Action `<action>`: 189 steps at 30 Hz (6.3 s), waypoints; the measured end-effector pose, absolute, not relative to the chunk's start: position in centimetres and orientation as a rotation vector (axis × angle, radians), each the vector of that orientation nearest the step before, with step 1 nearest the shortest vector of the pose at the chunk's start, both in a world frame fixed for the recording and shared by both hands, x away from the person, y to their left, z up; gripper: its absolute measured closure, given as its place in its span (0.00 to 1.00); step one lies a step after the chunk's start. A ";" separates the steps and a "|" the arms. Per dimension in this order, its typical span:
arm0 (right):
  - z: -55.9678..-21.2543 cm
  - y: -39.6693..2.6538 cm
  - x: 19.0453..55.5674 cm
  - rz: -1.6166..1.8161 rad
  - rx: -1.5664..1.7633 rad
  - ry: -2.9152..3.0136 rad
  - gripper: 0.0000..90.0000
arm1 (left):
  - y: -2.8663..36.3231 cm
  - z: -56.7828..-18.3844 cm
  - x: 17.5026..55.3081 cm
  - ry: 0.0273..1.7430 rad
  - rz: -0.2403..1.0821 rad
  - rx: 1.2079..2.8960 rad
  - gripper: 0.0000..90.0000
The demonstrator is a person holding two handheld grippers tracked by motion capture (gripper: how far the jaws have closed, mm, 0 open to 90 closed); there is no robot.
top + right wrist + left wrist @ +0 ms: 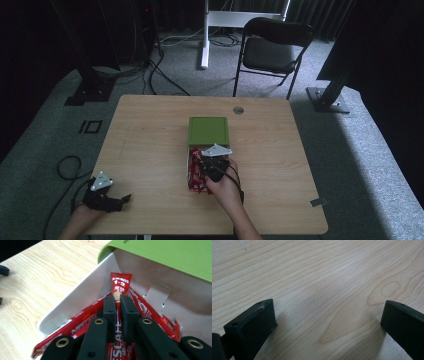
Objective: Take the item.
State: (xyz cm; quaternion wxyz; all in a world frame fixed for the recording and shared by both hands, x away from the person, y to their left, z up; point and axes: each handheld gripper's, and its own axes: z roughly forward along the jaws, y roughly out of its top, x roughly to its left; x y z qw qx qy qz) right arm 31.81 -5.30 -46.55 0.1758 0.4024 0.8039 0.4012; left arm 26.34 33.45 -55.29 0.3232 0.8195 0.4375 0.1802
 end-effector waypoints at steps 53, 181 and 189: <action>-40.2 -10.9 32.0 1.252 1.186 1.963 0.93 | 33.5 -55.3 26.4 1.146 0.472 2.155 0.01; -52.9 -23.7 34.5 1.005 1.702 1.754 0.22 | 33.5 -55.3 26.3 1.146 0.472 2.154 0.01; -53.2 -24.9 33.3 0.983 1.656 1.803 0.20 | 33.5 -55.3 26.3 1.146 0.473 2.153 0.01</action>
